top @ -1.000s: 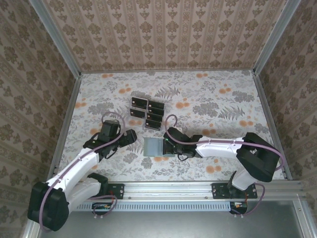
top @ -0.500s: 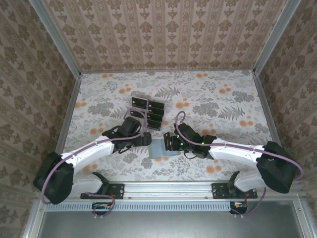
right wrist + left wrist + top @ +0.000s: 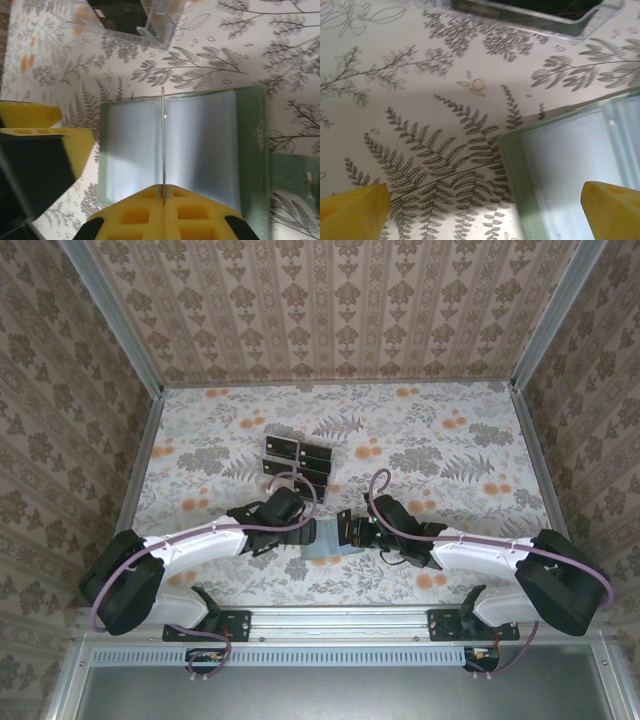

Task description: Put the credit cards into the card holder

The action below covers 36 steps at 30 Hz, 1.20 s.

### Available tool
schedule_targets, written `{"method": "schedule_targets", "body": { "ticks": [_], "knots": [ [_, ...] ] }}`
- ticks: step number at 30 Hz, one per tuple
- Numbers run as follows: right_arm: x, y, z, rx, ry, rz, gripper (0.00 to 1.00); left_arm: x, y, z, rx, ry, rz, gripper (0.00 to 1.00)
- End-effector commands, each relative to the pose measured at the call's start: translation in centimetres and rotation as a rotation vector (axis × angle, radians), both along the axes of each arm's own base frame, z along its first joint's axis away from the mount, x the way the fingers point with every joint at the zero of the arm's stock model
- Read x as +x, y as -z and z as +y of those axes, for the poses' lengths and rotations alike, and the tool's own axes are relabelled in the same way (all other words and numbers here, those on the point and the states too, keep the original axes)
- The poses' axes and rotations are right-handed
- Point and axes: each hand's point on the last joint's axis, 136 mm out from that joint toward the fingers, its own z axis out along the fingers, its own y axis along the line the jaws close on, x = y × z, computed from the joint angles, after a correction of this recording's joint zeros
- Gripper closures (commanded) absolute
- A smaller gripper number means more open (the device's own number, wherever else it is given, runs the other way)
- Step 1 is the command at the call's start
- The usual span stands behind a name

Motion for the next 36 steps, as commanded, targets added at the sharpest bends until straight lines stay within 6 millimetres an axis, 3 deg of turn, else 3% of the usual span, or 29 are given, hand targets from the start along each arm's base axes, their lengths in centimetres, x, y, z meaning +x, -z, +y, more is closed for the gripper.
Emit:
{"method": "schedule_targets", "body": {
  "ticks": [1, 12, 21, 30, 36],
  "knots": [
    [-0.4, 0.1, 0.9, 0.033, -0.029, 0.004, 1.0, 0.0, 0.1, 1.0, 0.003, -0.075, -0.017, 0.0],
    [-1.2, 2.2, 2.7, 0.006, -0.062, 0.048, 1.0, -0.2, 0.0, 2.5, 0.015, -0.114, -0.026, 0.0],
    [-1.2, 2.2, 4.7, 0.023, -0.079, 0.052, 1.0, 0.1, -0.6, 3.0, 0.009, -0.11, -0.033, 0.0],
    [-1.1, -0.8, 2.7, 0.009, -0.032, -0.019, 1.0, -0.1, -0.4, 3.0, 0.047, -0.051, -0.041, 0.0],
    [-1.1, -0.4, 2.5, -0.005, -0.029, -0.012, 1.0, -0.1, 0.2, 2.6, 0.08, -0.022, -0.041, 0.0]
  ]
}}
